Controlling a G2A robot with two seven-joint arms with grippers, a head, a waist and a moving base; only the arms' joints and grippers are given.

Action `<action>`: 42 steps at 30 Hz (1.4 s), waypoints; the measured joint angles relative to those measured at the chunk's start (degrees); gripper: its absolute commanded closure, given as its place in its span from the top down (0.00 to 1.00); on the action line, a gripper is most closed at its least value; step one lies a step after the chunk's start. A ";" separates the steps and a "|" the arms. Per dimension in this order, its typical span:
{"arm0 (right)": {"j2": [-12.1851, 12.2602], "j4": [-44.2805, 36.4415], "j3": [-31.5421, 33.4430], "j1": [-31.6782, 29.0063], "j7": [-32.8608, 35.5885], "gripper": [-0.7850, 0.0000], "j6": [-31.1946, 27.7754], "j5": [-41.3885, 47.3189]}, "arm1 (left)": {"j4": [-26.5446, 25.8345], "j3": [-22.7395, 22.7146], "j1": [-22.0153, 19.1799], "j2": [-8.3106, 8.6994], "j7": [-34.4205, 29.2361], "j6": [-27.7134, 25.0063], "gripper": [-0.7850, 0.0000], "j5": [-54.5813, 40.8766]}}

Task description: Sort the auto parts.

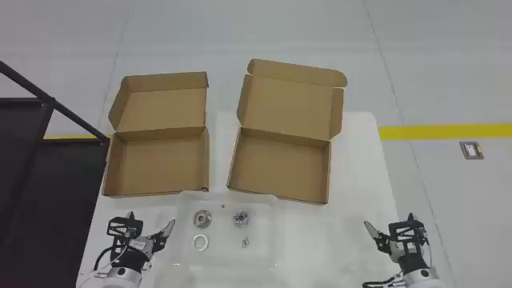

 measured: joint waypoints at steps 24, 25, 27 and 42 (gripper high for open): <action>0.22 -17.61 -9.18 2.90 18.61 1.00 -19.02 0.86 | -1.13 -7.71 4.07 0.01 17.42 -13.26 1.00 -12.84; 0.09 -18.22 -11.02 4.33 21.29 1.00 -19.99 2.61 | -1.06 -8.26 4.21 0.03 17.15 -14.58 1.00 -14.37; -0.02 -18.54 -12.66 5.98 24.70 1.00 -20.59 4.51 | -0.98 -8.71 4.33 0.05 16.58 -15.75 1.00 -15.69; -0.03 -18.16 -12.86 6.10 24.34 1.00 -20.70 4.67 | -0.97 -8.67 4.31 0.05 16.57 -15.61 1.00 -15.50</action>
